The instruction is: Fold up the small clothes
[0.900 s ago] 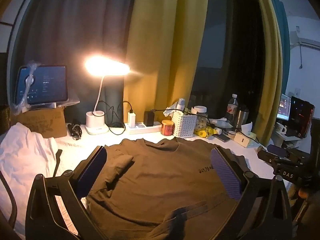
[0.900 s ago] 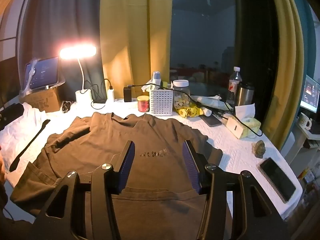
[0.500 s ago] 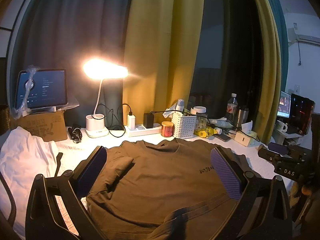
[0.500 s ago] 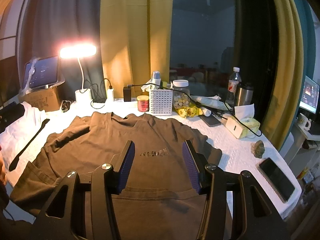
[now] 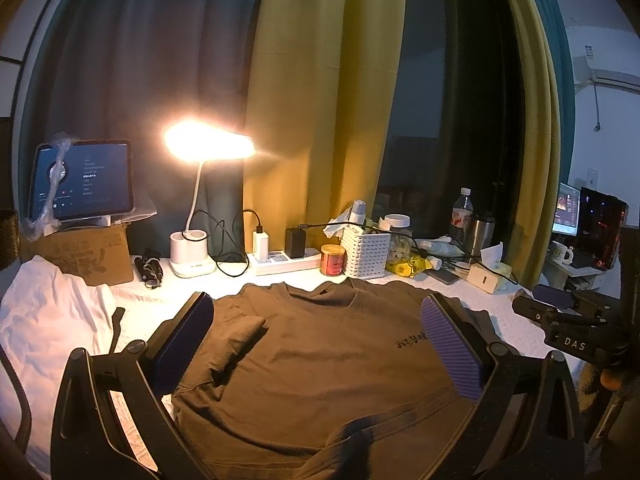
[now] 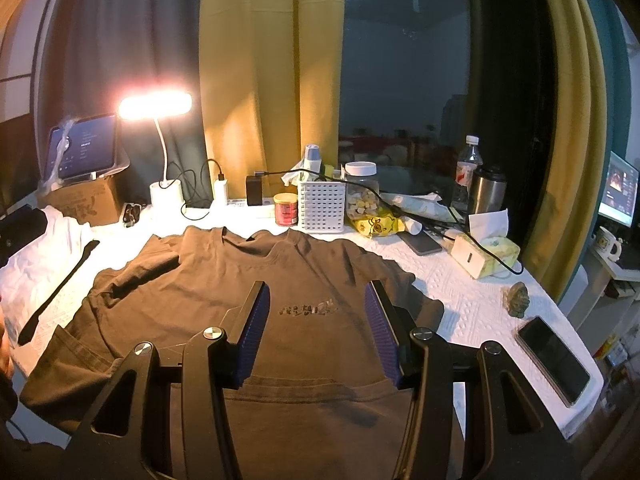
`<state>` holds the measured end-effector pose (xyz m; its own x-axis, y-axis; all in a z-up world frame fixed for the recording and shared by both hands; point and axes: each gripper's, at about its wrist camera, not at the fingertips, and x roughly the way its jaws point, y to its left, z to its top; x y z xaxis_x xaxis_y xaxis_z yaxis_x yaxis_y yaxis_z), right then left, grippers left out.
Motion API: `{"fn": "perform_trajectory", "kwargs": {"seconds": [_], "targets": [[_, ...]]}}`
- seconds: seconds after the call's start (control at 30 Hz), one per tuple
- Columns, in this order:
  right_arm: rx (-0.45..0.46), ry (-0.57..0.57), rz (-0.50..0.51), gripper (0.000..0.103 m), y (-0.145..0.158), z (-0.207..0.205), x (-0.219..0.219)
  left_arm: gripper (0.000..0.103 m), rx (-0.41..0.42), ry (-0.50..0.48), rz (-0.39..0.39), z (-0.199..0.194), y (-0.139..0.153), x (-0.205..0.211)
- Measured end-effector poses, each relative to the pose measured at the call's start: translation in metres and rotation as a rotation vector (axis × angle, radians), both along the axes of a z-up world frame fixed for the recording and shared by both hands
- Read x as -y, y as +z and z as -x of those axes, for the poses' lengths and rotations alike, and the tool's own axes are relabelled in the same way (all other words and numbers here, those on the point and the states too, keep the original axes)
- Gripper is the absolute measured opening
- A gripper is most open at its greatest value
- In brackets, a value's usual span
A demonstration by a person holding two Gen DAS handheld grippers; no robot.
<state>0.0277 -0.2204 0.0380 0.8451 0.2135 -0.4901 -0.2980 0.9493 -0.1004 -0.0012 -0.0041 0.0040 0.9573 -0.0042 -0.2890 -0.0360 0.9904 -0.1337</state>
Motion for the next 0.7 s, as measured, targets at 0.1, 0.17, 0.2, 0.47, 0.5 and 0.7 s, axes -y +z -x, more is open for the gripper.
{"fn": "perform_trajectory", "kwargs": {"seconds": [0.1,0.17,0.2,0.47,0.5,0.7], "targets": [[-0.001,0.001,-0.001,0.052,0.0,0.0,0.001,0.102,0.01,-0.002,-0.008,0.001,0.0,0.003],[-0.003,0.001,0.0,0.052,0.0,-0.001,0.001,0.102,0.01,-0.003,-0.005,0.001,0.0,0.004],[-0.004,0.0,0.0,0.052,0.0,-0.001,0.001,0.102,0.011,-0.003,0.003,0.001,-0.001,0.004],[-0.018,-0.009,-0.006,0.052,-0.004,-0.007,0.005,0.102,-0.005,-0.01,-0.074,-0.006,0.001,0.01],[-0.019,-0.01,-0.007,0.052,-0.004,-0.008,0.006,0.102,-0.022,-0.011,-0.074,-0.008,0.001,0.011],[-0.03,-0.012,-0.016,0.052,-0.009,-0.018,0.01,0.102,-0.077,-0.014,-0.06,-0.02,-0.002,0.014]]}}
